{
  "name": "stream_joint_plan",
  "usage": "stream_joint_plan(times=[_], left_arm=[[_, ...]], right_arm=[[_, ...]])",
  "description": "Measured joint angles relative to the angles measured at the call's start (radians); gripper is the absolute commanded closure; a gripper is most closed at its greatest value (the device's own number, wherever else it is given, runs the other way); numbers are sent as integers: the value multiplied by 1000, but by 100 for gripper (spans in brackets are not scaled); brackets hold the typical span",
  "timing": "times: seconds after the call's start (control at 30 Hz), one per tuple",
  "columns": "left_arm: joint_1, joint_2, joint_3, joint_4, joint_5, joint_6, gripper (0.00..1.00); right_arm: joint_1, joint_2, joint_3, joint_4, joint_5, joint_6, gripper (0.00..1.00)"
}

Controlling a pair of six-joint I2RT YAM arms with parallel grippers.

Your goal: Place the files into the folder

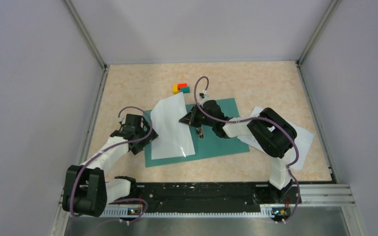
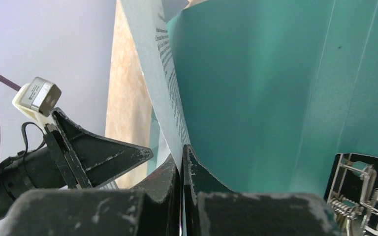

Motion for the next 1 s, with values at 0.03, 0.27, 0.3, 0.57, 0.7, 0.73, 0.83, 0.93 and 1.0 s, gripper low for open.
stream_joint_plan(times=[0.03,0.27,0.3,0.57,0.7,0.73,0.83,0.93,1.0], left_arm=[[0,0,0,3,3,2,2],[1,0,-4,21,17,6,1],[1,0,-4,21,18,6,1],[3,1,-4,22,19,6,1],[3,1,-4,22,20,6,2],[3,1,-4,22,20,6,1],[3,1,-4,22,22,6,2],[5,2,-4,23,23,6,1],[5,2,-4,23,23,6,2]], right_arm=[[3,4,0,3,0,2,100],[29,35,6,17,-2,27,100],[31,36,7,19,-2,32,100],[48,61,58,22,-12,34,100],[52,64,61,17,-11,31,100],[52,64,61,16,-12,31,100],[53,64,61,11,-17,31,100],[54,67,66,5,-25,31,100],[56,77,75,6,-37,30,100]])
